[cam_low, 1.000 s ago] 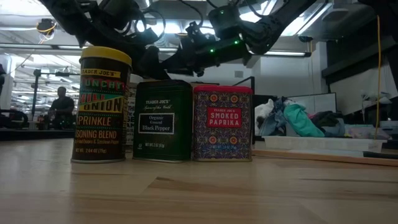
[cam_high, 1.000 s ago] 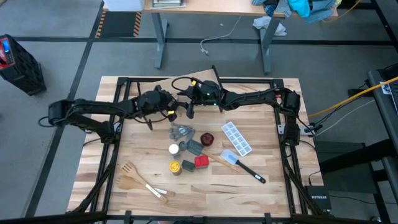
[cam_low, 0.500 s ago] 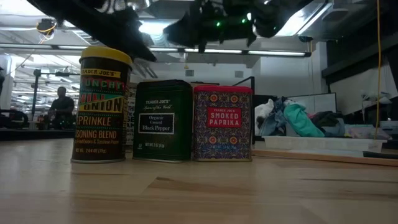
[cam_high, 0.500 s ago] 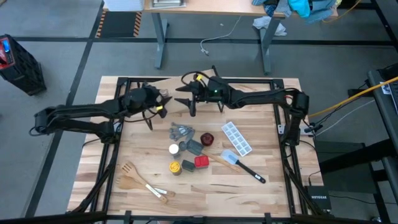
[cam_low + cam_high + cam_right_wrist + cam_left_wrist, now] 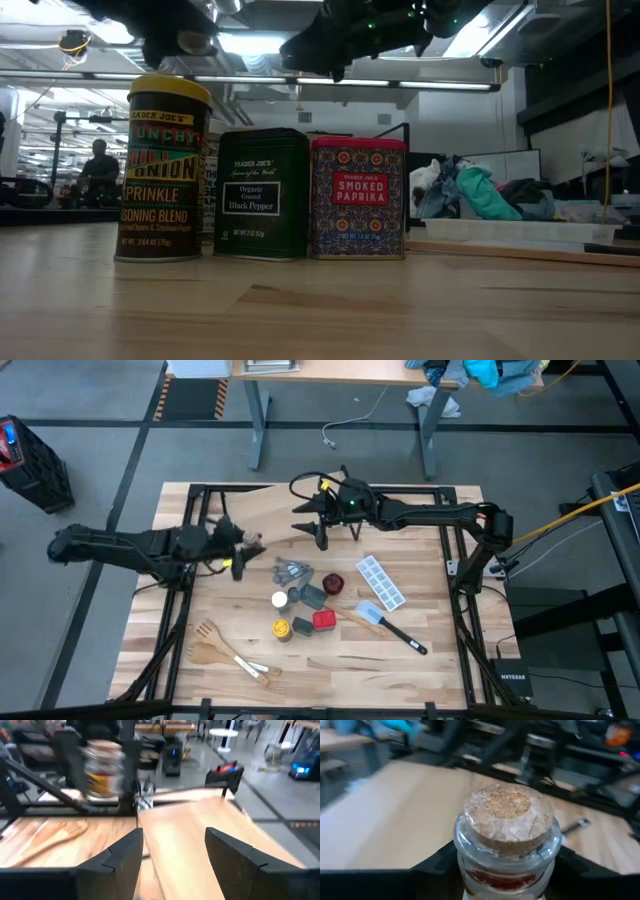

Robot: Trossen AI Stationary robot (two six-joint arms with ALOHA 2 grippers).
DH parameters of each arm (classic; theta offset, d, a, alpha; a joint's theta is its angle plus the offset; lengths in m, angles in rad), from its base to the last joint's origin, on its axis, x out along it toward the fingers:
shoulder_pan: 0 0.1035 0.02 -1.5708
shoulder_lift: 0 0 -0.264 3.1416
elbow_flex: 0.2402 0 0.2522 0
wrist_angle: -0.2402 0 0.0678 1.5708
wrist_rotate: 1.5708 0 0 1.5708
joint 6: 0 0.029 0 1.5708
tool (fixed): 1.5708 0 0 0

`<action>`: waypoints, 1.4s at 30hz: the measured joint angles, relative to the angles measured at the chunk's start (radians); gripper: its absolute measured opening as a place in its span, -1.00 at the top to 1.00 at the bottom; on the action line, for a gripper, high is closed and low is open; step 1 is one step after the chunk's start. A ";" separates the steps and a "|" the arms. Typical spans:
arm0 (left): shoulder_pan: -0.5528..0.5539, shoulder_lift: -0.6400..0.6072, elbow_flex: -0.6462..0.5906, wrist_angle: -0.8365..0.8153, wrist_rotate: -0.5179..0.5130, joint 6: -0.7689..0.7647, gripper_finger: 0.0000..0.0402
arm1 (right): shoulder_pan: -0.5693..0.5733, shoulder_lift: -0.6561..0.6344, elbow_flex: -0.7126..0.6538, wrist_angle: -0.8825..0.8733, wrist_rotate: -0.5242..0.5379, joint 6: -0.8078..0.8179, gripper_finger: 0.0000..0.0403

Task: Shelf spices
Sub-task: Remove the brown seasoning bottle from the shelf

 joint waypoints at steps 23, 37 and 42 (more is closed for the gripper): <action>-0.852 0.419 0.001 0.101 -0.682 -0.493 0.12 | 0.000 -0.001 0.000 -0.124 -0.001 0.000 -0.09; -0.938 0.875 0.003 0.322 -0.771 -0.876 0.12 | 0.000 -0.001 0.000 -0.123 -0.097 0.000 -0.09; -0.938 0.974 0.005 0.410 -0.769 -0.949 0.12 | 0.000 -0.001 0.000 -0.123 -0.097 0.000 -0.09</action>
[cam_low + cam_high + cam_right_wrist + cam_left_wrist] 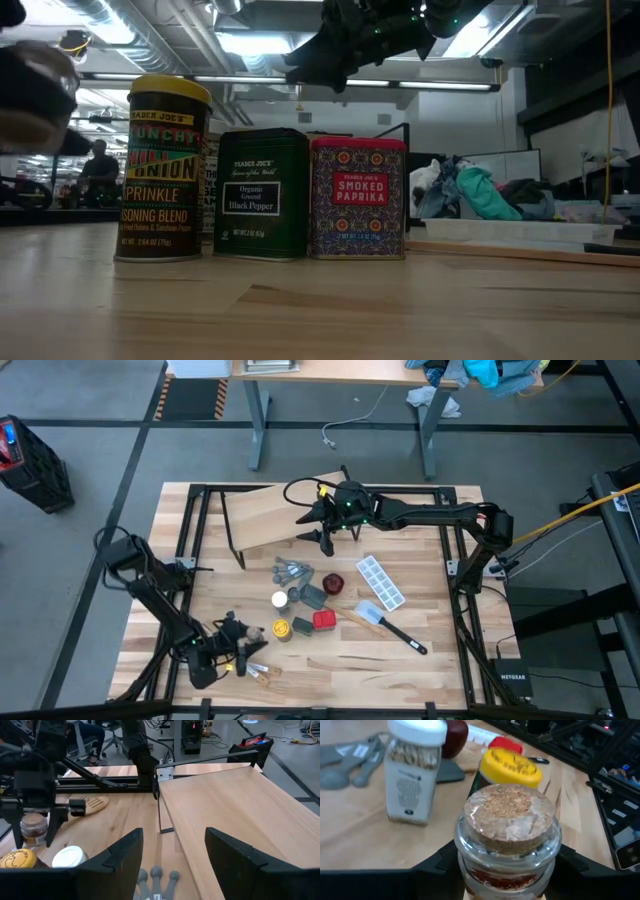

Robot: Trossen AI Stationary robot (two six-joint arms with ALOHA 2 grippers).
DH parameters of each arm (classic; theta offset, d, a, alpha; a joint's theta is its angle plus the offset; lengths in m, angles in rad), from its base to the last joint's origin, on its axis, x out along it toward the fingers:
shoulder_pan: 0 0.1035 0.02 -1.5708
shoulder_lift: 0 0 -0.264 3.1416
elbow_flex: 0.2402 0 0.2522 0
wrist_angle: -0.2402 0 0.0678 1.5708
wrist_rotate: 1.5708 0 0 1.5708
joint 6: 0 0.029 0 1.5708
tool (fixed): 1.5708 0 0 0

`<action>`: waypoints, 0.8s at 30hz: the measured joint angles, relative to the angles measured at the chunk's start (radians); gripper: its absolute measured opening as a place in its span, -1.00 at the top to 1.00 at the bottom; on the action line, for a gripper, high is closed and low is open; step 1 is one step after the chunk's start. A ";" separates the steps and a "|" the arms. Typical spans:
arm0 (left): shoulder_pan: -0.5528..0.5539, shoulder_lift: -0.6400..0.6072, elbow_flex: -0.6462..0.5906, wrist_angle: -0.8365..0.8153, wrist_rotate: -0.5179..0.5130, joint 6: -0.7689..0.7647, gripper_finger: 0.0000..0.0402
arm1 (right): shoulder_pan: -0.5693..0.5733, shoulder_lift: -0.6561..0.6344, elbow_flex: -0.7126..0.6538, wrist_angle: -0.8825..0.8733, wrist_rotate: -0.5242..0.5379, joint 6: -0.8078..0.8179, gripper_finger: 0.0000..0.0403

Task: Shelf spices
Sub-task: Remove the brown seasoning bottle from the shelf

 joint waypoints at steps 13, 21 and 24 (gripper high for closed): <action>0.001 0.113 0.001 0.017 0.030 -0.141 0.12 | 0.000 0.000 0.000 0.000 -0.007 0.000 -0.09; 0.026 0.170 0.001 0.013 0.065 -0.106 0.12 | 0.000 0.000 0.000 0.000 -0.027 0.000 -0.09; 0.048 0.182 0.001 0.012 0.091 -0.083 0.12 | 0.000 0.000 0.000 0.000 -0.027 0.000 -0.09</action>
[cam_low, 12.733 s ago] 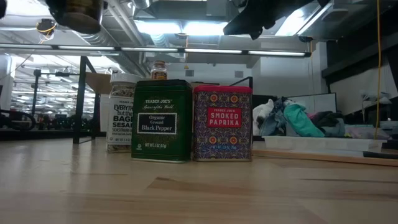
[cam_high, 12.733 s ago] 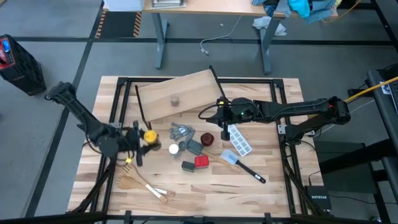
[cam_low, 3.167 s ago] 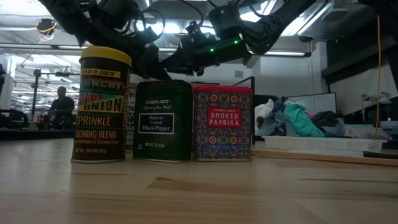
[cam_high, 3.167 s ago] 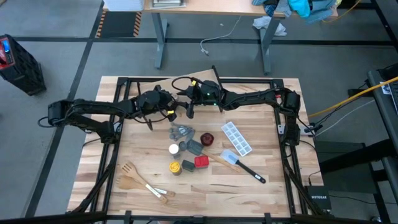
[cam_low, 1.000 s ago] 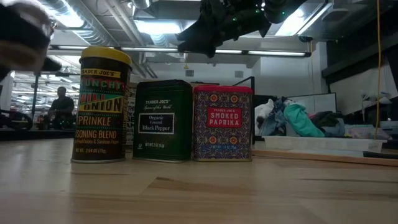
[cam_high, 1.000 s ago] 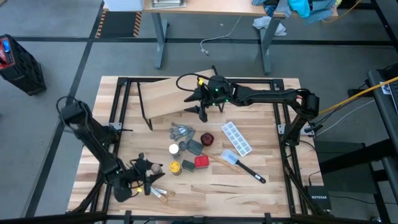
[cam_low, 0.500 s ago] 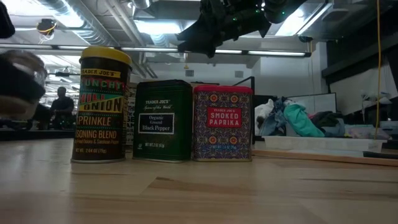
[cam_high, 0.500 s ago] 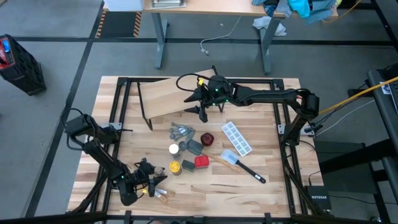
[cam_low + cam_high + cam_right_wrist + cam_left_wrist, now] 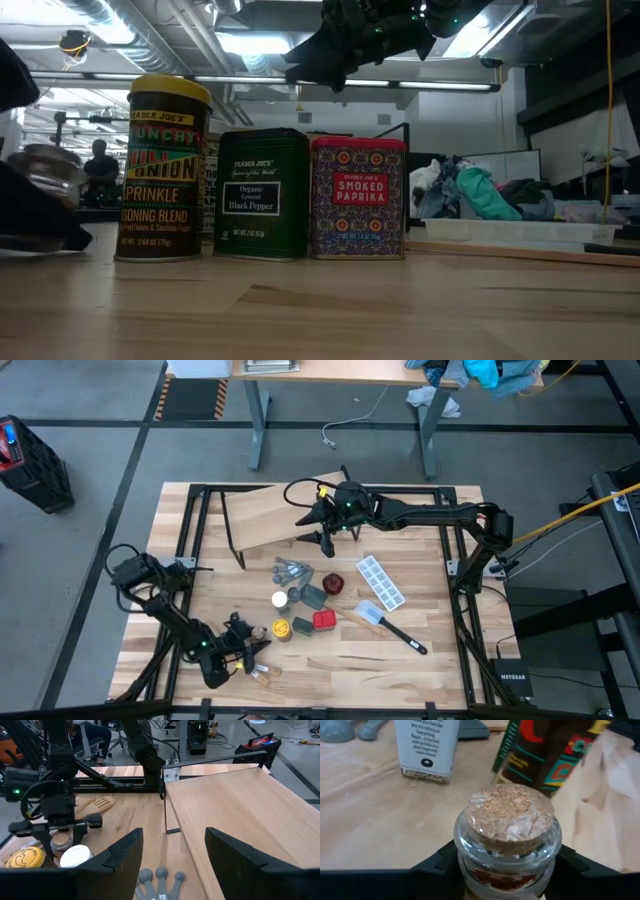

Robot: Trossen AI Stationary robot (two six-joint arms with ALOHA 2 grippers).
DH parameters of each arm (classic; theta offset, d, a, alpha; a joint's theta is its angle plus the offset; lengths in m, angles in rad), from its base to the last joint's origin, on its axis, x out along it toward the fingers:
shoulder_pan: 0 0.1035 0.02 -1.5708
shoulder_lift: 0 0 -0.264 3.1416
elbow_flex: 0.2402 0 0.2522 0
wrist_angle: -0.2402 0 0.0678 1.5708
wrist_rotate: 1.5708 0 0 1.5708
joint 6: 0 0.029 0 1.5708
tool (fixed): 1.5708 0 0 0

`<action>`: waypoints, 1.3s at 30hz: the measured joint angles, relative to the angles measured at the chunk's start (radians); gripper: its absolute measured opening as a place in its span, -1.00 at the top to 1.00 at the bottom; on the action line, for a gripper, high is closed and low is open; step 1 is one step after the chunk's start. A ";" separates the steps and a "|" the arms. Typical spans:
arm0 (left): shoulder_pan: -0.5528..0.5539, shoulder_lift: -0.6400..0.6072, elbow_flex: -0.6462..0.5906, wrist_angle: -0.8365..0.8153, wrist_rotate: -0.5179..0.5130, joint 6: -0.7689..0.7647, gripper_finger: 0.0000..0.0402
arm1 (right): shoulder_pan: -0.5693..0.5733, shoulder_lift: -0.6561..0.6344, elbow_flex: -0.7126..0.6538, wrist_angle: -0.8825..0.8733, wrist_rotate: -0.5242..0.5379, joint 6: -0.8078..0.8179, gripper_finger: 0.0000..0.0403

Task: Shelf spices
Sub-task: Remove the brown seasoning bottle from the shelf, then put the yellow seasoning bottle on the shelf

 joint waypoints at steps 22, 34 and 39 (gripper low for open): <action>0.030 0.007 0.014 0.101 -0.003 0.146 -0.38 | -0.001 0.000 0.000 0.009 0.000 -0.001 -0.09; 0.030 -0.097 0.029 0.110 -0.122 0.365 -0.39 | -0.001 0.000 0.000 0.015 0.000 -0.002 -0.09; 0.029 -0.180 0.029 0.108 -0.189 0.505 -0.39 | -0.001 -0.021 0.000 0.008 -0.006 -0.001 -0.09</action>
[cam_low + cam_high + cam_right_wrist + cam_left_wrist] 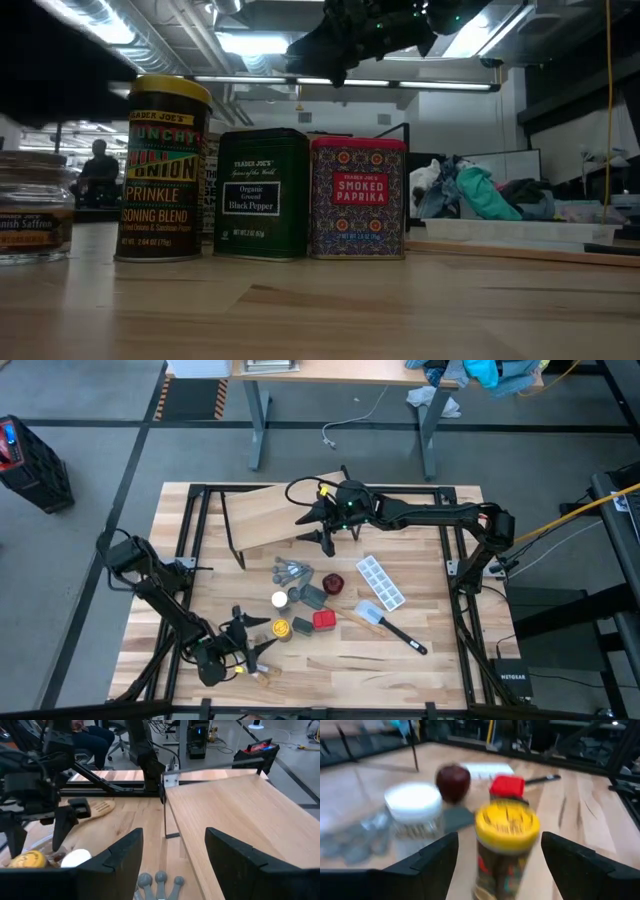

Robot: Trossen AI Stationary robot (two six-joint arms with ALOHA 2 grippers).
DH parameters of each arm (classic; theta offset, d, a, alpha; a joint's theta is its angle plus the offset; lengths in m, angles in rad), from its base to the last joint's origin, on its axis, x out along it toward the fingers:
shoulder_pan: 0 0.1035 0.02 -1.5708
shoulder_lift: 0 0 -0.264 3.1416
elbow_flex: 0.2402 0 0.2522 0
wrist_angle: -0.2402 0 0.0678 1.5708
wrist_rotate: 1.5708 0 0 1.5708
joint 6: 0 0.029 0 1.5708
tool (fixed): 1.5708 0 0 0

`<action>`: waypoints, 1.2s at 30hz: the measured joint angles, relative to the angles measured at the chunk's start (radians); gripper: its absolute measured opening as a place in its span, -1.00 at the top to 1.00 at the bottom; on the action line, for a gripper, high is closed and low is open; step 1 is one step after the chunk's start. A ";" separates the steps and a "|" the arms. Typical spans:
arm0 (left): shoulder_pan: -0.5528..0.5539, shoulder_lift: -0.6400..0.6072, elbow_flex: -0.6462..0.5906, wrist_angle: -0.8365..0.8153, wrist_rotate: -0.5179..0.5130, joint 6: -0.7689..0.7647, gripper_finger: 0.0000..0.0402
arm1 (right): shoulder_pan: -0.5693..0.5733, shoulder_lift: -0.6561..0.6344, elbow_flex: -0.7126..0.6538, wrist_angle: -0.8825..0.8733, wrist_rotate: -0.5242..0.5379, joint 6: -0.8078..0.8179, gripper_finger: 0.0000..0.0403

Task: Shelf spices
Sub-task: Put the yellow seasoning bottle on the shelf

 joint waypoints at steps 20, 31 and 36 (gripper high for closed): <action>0.041 -0.565 0.000 -0.041 -0.076 0.882 -0.39 | 0.001 -0.263 0.001 -0.276 -0.022 -0.012 -0.09; 0.315 -0.800 0.000 -0.440 0.238 0.783 -0.39 | 0.001 -0.286 0.001 -0.377 -0.051 -0.091 -0.09; 0.407 -0.853 -0.023 -0.545 0.335 0.691 -0.39 | 0.000 -0.361 0.001 -0.526 -0.026 -0.145 -0.09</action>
